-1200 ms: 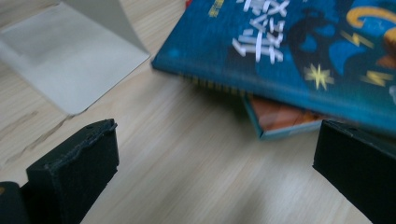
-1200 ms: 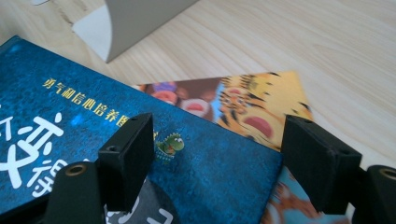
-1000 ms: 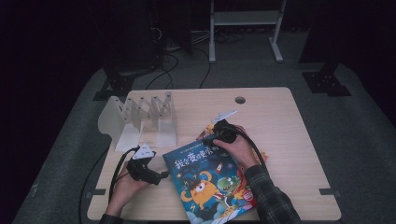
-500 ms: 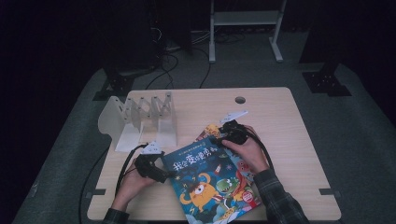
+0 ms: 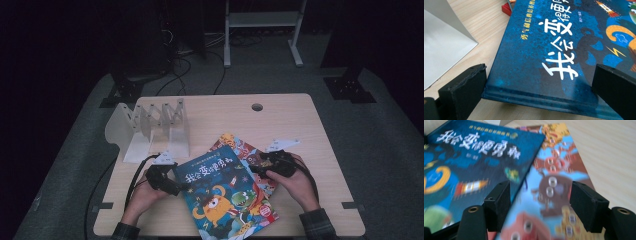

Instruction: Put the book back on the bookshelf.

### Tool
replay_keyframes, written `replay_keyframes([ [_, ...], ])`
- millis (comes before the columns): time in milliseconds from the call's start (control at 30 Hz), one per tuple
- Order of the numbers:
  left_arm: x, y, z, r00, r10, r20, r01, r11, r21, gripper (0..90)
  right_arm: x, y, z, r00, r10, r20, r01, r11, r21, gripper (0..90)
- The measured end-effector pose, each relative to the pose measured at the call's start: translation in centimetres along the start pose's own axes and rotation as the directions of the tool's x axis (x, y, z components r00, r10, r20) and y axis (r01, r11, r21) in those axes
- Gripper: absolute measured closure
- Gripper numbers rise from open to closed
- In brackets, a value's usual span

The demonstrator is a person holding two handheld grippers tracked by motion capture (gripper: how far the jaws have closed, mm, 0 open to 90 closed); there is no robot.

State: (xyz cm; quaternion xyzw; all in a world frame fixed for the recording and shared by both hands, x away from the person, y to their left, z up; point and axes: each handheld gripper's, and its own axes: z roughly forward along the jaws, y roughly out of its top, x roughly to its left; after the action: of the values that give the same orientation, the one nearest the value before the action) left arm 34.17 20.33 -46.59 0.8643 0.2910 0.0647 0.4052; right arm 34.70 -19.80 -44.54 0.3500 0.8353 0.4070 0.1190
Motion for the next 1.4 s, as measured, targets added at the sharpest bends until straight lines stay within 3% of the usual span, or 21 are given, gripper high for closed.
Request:
replay_keyframes([
  [100, 0.0, 0.0, 0.0, 1.0, -0.001, -0.003, 0.001, 1.0, 0.003, 0.0, 0.1, -2.2, -1.7, 0.9998, 0.021, 0.005, -0.021, 1.0, -0.005, 32.0],
  [367, -0.1, 0.1, 0.0, 1.0, -0.004, -0.006, 0.004, 1.0, 0.005, 0.0, 1.0, -5.9, -4.5, 0.9988, 0.049, -0.007, -0.049, 0.999, -0.013, 31.5],
  [600, -0.1, 0.1, 0.0, 0.9999, -0.007, -0.009, 0.008, 0.9999, 0.007, 0.0, 2.0, -7.7, -6.2, 0.9989, 0.042, -0.018, -0.042, 0.999, -0.007, 31.0],
  [1000, -0.1, 0.1, 0.0, 0.9999, -0.01, -0.012, 0.01, 0.9999, 0.012, 0.0, 4.7, -10.0, -8.6, 0.9984, 0.022, -0.052, -0.022, 1.0, 0.001, 30.3],
  [1167, -0.1, 0.1, 0.0, 0.9999, -0.01, -0.012, 0.01, 0.9999, 0.011, 0.0, 5.5, -10.9, -8.2, 0.998, 0.018, -0.061, -0.017, 1.0, 0.021, 28.3],
  [1400, -0.2, 0.0, 0.0, 0.9998, -0.018, -0.004, 0.018, 0.9998, 0.007, 0.0, 4.9, -11.0, -8.1, 0.9986, 0.032, -0.043, -0.032, 0.999, 0.004, 28.3],
])
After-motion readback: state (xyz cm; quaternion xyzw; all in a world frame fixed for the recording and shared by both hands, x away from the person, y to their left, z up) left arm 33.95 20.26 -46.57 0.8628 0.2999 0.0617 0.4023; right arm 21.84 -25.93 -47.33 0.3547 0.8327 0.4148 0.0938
